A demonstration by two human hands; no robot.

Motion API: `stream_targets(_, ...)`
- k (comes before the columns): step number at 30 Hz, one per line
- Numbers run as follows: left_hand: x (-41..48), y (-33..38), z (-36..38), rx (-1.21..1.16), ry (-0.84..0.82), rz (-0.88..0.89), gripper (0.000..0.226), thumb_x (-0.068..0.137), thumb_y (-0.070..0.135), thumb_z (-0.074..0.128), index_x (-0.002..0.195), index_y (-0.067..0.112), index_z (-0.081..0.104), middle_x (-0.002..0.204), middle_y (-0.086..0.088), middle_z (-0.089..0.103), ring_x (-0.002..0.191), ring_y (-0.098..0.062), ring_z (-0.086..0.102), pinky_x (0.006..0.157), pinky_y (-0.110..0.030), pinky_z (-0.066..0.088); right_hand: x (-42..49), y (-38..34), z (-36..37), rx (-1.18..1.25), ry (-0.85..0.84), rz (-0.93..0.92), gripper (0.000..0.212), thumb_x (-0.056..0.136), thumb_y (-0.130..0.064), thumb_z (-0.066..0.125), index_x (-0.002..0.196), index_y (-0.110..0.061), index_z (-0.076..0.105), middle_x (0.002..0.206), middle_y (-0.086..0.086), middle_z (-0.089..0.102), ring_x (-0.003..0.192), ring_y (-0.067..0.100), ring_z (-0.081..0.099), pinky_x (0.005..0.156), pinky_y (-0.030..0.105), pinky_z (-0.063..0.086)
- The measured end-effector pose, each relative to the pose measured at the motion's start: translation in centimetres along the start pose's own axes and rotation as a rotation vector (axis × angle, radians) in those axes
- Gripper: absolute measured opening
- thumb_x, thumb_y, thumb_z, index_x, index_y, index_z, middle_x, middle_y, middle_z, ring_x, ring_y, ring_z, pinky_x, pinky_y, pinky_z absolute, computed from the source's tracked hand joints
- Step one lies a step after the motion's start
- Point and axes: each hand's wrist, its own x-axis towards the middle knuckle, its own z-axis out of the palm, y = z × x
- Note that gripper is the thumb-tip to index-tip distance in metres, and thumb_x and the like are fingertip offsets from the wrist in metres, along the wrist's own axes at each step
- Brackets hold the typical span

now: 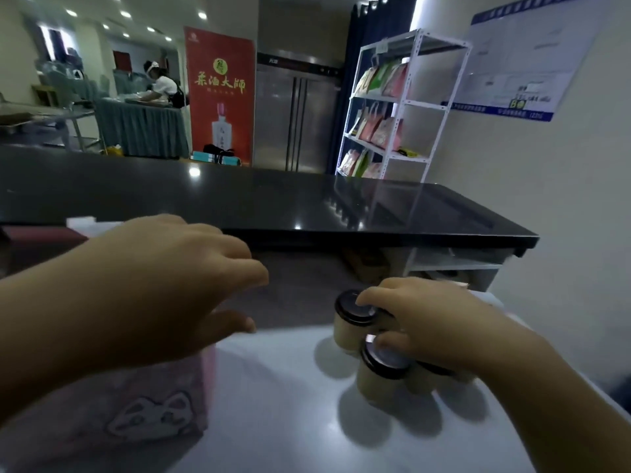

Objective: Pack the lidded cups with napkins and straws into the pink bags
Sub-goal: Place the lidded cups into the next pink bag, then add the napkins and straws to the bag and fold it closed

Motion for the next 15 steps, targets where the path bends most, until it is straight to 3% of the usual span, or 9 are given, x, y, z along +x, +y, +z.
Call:
stream_targets(2, 1.6, 3.4, 1.7, 0.011, 0.042, 0.015, 0.064, 0.073, 0.072, 0.021, 0.128, 0.043, 0.034, 0.124, 0.021, 0.051, 0.110, -0.004, 0.050, 0.088, -0.028, 0.047, -2.3, 2.6, 1.5, 0.020, -0.031, 0.009, 0.047, 0.085, -0.044, 0.058, 0.128, -0.037, 0.040, 0.119, -0.009, 0.052, 0.105, 0.018, 0.053, 0.081, 0.037, 0.049)
stream_targets(4, 3.6, 6.8, 4.2, -0.012, 0.086, 0.031, 0.059, 0.078, 0.072, 0.025, 0.128, 0.042, 0.032, 0.126, 0.019, 0.049, 0.112, -0.005, 0.049, 0.089, -0.027, 0.045, -4.5, 5.0, 3.0, 0.052, -0.070, 0.017, 0.048, 0.084, -0.044, 0.060, 0.127, -0.040, 0.040, 0.118, -0.010, 0.052, 0.104, 0.017, 0.053, 0.080, 0.035, 0.049)
stream_targets(10, 9.7, 15.8, 7.8, -0.196, 0.071, -0.006, 0.047, 0.083, 0.065, 0.038, 0.121, 0.039, 0.044, 0.115, 0.016, 0.055, 0.104, -0.010, 0.054, 0.081, -0.028, 0.043, -9.8, 11.9, 7.3, 0.159, -0.162, 0.097, 0.050, 0.084, -0.044, 0.062, 0.128, -0.037, 0.041, 0.121, -0.009, 0.052, 0.107, 0.016, 0.052, 0.081, 0.028, 0.044)
stream_targets(15, 15.6, 21.8, 8.8, -0.352, 0.090, -0.006, 0.039, 0.083, 0.059, 0.047, 0.109, 0.032, 0.056, 0.103, 0.014, 0.061, 0.095, -0.012, 0.058, 0.070, -0.027, 0.045, -12.6, 17.7, 11.4, 0.230, -0.226, 0.200, 0.049, 0.085, -0.045, 0.062, 0.129, -0.038, 0.040, 0.127, -0.007, 0.053, 0.108, 0.018, 0.053, 0.087, 0.034, 0.048)
